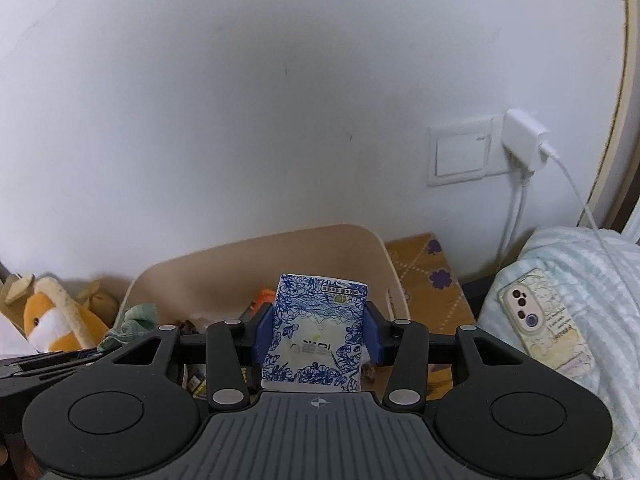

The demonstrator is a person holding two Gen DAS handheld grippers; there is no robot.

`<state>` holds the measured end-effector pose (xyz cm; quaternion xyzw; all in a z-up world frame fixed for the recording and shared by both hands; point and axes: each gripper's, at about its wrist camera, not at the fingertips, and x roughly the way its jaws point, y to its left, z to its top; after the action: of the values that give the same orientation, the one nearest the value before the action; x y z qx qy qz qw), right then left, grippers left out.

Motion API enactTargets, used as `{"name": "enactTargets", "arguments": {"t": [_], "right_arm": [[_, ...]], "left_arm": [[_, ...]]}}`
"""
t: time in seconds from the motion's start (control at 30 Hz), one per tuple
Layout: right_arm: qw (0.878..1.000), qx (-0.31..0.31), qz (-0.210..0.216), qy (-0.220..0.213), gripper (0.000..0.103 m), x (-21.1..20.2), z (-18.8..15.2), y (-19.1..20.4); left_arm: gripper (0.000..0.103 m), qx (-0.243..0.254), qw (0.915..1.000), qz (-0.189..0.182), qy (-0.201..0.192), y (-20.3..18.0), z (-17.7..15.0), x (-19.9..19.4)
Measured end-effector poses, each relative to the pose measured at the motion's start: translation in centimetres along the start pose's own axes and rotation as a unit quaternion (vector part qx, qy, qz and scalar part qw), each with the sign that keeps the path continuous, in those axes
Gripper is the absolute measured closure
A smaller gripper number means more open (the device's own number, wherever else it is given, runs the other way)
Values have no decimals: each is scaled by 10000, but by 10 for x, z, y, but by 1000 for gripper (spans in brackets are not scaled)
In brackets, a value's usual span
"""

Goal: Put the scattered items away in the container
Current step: 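Carry scrunchie and tissue pack into the basket and open both tools, then grasp brown fuzzy scrunchie with left tool while right tool grasps Hello Kitty plush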

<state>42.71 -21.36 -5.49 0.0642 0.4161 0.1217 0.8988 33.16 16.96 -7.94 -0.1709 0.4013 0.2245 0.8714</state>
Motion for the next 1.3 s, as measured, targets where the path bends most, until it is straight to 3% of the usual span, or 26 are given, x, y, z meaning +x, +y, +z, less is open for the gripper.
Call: {"name": "enactTargets", "arguments": {"t": [0.2, 0.27, 0.33, 0.37, 0.43, 0.9, 0.97, 1.3], "right_arm": [[9997, -181, 57, 184, 59, 22, -4, 9], [9995, -147, 96, 273, 53, 29, -6, 8], [9994, -90, 120, 303, 37, 32, -8, 7], [9995, -62, 125, 291, 28, 31, -9, 7], [9997, -63, 103, 227, 25, 28, -11, 6], [10000, 22, 0, -9, 11, -20, -15, -2], [10000, -1, -29, 1, 3, -30, -20, -3], [9992, -304, -146, 209, 1, -64, -51, -15]], "left_arm": [[89, -139, 9994, 67, 310, 8, -5, 23], [77, -142, 9991, 52, 386, 8, -5, 26], [52, -223, 9992, -3, 344, 10, -6, 24], [46, -247, 9993, 10, 285, 11, -7, 22], [37, -230, 9995, 56, 196, 10, -7, 19], [33, -98, 9999, 46, 107, 7, -16, -16], [33, -116, 9999, 16, 120, 8, -22, -25], [32, 12, 9986, -192, 499, -2, -71, -62]]}}
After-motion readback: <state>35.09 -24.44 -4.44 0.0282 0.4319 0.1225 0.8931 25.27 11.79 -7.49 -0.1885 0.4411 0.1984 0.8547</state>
